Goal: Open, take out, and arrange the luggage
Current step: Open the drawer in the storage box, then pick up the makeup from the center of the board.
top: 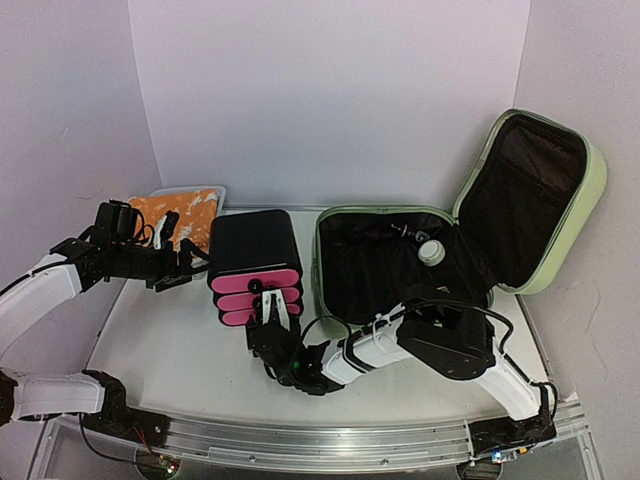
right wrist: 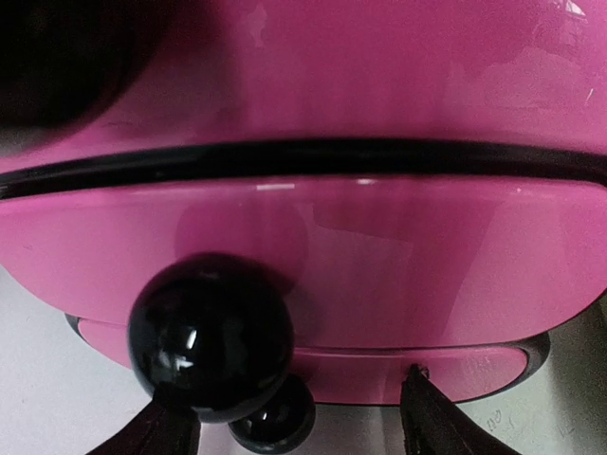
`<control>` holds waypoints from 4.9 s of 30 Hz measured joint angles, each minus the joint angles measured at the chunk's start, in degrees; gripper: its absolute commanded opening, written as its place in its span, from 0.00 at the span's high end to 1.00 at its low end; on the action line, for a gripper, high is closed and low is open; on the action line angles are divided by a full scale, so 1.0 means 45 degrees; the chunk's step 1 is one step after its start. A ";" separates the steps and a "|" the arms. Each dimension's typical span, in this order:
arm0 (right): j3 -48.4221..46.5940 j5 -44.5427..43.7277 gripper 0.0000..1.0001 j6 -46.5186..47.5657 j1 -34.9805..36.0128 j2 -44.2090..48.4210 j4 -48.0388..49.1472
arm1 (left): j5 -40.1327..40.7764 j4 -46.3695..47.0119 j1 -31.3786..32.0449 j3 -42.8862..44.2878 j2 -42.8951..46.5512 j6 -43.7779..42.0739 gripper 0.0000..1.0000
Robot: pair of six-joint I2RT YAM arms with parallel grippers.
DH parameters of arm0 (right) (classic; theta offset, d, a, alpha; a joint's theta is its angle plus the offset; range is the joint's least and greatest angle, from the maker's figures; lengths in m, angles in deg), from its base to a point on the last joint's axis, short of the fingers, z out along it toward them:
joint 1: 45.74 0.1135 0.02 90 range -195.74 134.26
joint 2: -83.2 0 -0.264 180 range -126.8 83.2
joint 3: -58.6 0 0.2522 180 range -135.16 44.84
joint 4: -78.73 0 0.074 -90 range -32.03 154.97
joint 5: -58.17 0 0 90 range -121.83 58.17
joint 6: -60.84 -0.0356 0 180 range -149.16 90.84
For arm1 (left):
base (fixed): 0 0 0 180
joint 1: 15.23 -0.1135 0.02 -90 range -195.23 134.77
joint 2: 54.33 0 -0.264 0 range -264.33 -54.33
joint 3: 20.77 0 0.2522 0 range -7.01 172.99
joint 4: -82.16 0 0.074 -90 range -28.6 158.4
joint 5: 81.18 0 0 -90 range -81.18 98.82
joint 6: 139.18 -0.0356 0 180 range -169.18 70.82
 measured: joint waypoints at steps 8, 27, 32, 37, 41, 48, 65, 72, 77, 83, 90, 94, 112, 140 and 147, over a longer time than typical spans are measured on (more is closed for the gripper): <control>-0.0500 -0.0063 0.47 0.0311 -0.0044 -0.0646 0.0165 | -0.0083 0.0053 0.0000 0.0000 -0.0228 -0.0058 0.01; -0.1127 -0.0486 0.74 0.0272 -0.0015 -0.0996 0.0364 | -0.0233 0.0068 0.0000 0.0005 -0.0534 -0.0209 0.02; -0.0845 -0.0534 0.74 0.0112 0.0175 -0.0957 0.0743 | -0.0466 0.0442 0.0000 -0.0015 -0.0563 -0.0097 0.03; -0.0160 -0.0617 0.74 -0.0078 0.0476 -0.0573 0.0889 | -0.0661 0.1171 0.0000 -0.0520 -0.0559 0.0219 0.05; 0.0597 -0.0724 0.74 -0.0505 0.0903 -0.0073 0.0714 | -0.0675 0.1472 0.0000 -0.0928 -0.0559 0.0442 0.05; 0.1078 -0.1326 0.68 -0.1569 0.1700 0.0214 -0.0199 | -0.0622 0.1885 0.0000 -0.1311 -0.0418 0.0699 0.05; 0.3167 -0.0695 0.08 -0.2526 0.2934 0.3405 -0.2438 | -0.0491 0.2025 0.0000 -0.1418 0.0291 0.0903 0.04; 0.3915 0.0534 0.08 -0.1783 0.2769 0.6902 -0.3565 | -0.0194 0.1151 0.0000 -0.0772 0.0316 0.0505 0.02; 0.4075 0.1666 0.13 -0.1719 0.1035 0.9063 -0.4911 | 0.0253 0.0646 0.0000 -0.0544 0.0675 0.0044 0.01; 0.4303 0.2608 0.19 -0.0384 -0.2385 1.1327 -0.6509 | 0.0505 0.0126 0.0000 -0.0544 0.0923 -0.0121 0.01; 0.3949 0.4075 0.16 0.1486 -0.5761 1.1997 -0.7961 | 0.0690 -0.0049 0.0000 -0.0544 0.1054 -0.0253 0.01; 0.3453 0.5348 0.11 0.1447 -0.7640 1.1497 -0.8573 | 0.0719 -0.0185 0.0000 -0.0544 0.1054 -0.0306 0.01; 0.3866 0.6246 0.02 -0.3036 -1.0574 0.8485 -0.7295 | 0.0957 -0.0437 0.0000 -0.0544 0.1545 -0.0923 0.01; 0.3502 0.6912 0.02 -0.5484 -1.2293 0.5756 -0.4410 | 0.1151 -0.0529 0.0000 -0.0544 0.1345 -0.1501 0.01; 0.4561 0.6965 0.02 -0.5581 -1.2274 0.6674 -0.4478 | 0.1151 -0.0529 0.0000 -0.0544 0.1345 -0.1501 0.00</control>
